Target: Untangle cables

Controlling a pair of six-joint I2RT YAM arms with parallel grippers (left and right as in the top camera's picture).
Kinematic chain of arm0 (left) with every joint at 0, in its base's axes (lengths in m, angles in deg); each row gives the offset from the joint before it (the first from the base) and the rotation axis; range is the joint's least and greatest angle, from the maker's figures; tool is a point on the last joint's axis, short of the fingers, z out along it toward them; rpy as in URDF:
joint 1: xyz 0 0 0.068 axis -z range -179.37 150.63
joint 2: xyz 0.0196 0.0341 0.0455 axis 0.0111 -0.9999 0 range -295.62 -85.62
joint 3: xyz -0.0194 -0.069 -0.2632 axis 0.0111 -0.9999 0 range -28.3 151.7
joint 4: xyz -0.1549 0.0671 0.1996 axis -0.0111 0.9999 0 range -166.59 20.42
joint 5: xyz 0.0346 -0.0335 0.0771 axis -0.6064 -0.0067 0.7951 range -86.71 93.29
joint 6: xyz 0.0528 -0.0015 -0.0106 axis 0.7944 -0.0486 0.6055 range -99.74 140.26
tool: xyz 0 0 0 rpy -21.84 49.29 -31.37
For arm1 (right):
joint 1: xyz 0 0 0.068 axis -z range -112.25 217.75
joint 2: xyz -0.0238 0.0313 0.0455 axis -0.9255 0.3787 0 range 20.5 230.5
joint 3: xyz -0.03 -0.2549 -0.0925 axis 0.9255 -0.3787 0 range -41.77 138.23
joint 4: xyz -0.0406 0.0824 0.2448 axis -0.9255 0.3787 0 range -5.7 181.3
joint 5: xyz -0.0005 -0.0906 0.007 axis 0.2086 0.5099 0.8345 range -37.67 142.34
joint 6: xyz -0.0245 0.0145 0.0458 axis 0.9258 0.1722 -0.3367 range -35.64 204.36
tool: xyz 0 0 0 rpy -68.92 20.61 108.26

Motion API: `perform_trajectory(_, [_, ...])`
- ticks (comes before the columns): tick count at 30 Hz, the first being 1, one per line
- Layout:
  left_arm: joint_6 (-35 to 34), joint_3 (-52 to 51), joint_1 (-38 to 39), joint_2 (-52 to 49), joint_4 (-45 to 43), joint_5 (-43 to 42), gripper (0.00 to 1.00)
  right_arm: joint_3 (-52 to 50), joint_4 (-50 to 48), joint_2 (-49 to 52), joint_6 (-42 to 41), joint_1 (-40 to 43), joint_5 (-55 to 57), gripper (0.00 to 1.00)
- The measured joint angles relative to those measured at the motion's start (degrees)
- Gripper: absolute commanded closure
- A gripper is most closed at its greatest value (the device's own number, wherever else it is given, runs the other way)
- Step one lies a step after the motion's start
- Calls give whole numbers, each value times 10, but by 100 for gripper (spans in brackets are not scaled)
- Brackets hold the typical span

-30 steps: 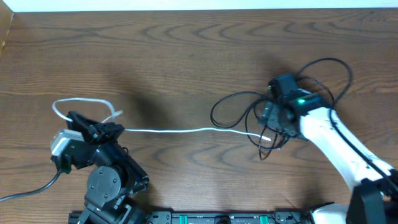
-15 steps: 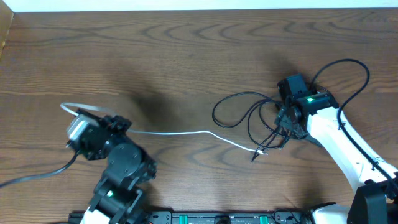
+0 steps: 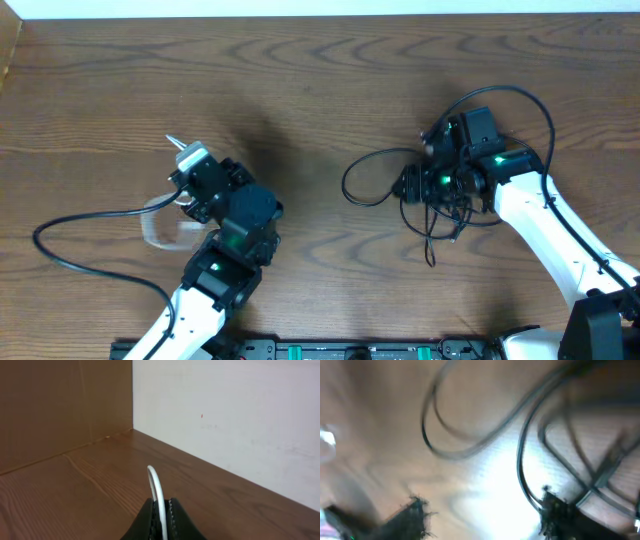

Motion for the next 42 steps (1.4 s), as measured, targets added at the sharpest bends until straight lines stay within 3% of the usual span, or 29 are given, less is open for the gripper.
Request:
perform_trajectory(2, [-4,0,0,0,-1,-1,92,0,22,0,-3,0,37,1])
perform_trajectory(4, [-9,0,-1,0,0,-18,92,0,34,0,-15,0,93,1])
perform_trajectory(12, [-66,0,-1,0,107,-252,92,1,14,-11,-74,5,205,1])
perform_trajectory(16, [-113,0,-4,0,82,-302,92,2,14,-57,-114,18,237,1])
perform_trajectory(22, [-155,0,-19,0,35,-326,92,6,34,-134,-133,19,252,1])
perform_trajectory(30, [-178,1,-20,-13,201,-332,92,9,88,-163,-135,3,256,1])
perform_trajectory(38, [-181,1,-20,-46,251,-329,87,9,91,-163,-138,-16,247,1])
perform_trajectory(39, [-183,1,-20,-51,258,-327,85,9,91,-163,-138,-20,245,1])
perform_trajectory(42, [-183,1,-21,-66,276,-319,57,9,91,-163,-138,-34,239,1])
